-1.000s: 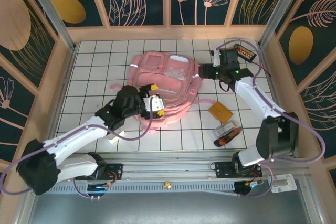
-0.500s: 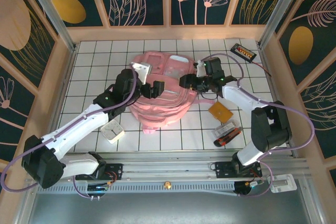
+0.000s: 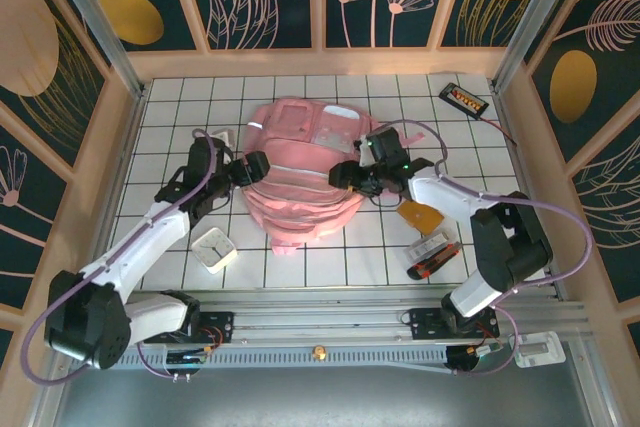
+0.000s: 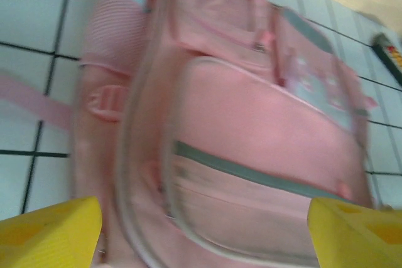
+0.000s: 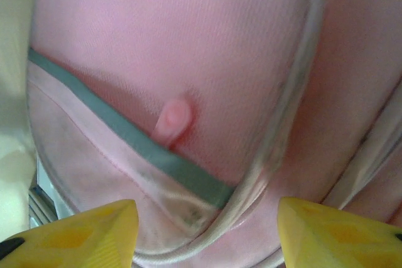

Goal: Pack books, pencil case, and school supplies into a backpack

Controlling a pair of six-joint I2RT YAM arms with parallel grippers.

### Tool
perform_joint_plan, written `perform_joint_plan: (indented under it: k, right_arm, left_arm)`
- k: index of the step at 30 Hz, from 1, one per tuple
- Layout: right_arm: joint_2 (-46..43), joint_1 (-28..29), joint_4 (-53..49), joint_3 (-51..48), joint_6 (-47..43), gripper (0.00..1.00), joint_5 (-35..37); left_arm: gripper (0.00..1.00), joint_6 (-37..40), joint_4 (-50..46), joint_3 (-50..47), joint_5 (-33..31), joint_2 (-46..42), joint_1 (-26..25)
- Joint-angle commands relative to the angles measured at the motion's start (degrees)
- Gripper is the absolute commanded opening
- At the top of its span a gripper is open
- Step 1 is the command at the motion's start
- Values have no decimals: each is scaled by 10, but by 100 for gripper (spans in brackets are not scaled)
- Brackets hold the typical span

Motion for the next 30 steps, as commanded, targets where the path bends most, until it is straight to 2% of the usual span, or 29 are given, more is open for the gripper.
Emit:
perform_joint_plan:
  k: [1,10,13,18,20,22,24,27,30]
  right_arm:
    - [-25,27,10,-13,28,61,35]
    - [-27,39,56,-24,65,61,35]
    - [-26,41,83,-32,94,61,24]
    - [-27,41,143,-67,158,62,14]
    - [-27,40,153,-74,168,59,27]
    - [-33,38,162,-79,176,51,43]
    - [-48,35,172,-83,186,47,63]
    - [-73,34,200,-91,203,47,81]
    - [-86,35,221,-95,226,51,81]
  left_arm:
    - [83,4,27,2,45,46,10]
    - [80,28,75,26,90,129,11]
    - [73,26,93,31,110,150,11]
    - [53,-4,143,17,158,166,10]
    - [51,-14,160,4,169,163,10]
    - [48,-21,174,-11,178,155,10]
    - [47,-27,185,-27,186,147,9]
    - [45,-37,201,-49,195,135,2]
    - [43,-47,213,-67,197,124,-10]
